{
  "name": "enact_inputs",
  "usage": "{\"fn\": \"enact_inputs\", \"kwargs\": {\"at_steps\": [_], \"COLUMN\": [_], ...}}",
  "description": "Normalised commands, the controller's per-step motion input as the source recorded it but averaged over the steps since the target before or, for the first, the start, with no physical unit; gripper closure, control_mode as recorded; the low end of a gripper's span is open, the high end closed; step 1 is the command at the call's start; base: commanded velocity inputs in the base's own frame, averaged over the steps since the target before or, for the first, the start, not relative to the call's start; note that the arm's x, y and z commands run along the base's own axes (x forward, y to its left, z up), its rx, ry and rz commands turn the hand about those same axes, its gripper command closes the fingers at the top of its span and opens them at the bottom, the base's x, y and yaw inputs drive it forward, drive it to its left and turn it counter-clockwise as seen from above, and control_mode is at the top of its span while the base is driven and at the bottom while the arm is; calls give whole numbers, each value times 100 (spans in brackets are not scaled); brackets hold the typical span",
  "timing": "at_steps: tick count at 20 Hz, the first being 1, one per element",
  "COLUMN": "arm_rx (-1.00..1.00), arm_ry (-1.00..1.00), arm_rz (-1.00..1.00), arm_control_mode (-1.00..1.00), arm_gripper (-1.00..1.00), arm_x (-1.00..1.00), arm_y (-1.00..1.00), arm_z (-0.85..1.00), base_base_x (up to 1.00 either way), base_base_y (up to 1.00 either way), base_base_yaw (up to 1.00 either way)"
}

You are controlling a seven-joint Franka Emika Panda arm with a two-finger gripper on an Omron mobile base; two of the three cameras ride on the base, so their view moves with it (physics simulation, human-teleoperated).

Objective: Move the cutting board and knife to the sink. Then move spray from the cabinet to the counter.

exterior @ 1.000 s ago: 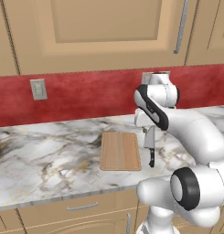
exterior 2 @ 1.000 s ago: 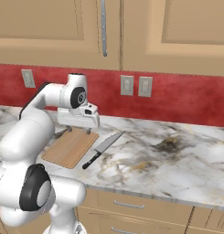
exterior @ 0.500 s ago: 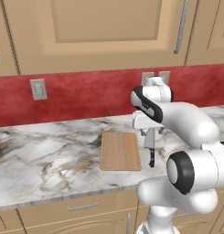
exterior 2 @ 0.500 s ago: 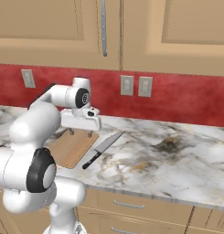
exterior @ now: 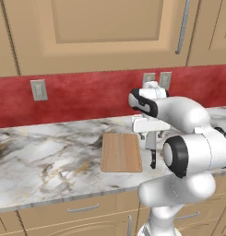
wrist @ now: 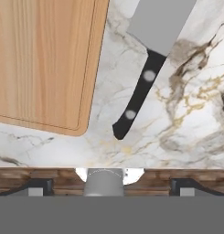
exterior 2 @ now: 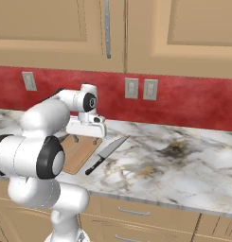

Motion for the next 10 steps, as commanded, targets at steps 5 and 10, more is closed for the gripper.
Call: {"fn": "enact_inputs", "kwargs": {"at_steps": [5,10], "arm_rx": [0,0], "arm_ry": [15,2], "arm_rz": [0,0], "arm_control_mode": [-100,-100], "arm_gripper": [-100,-100], "arm_x": [23,27], "arm_y": [0,3], "arm_z": [-11,-10], "base_base_x": [0,0], "base_base_y": [0,0], "base_base_yaw": [0,0]}}
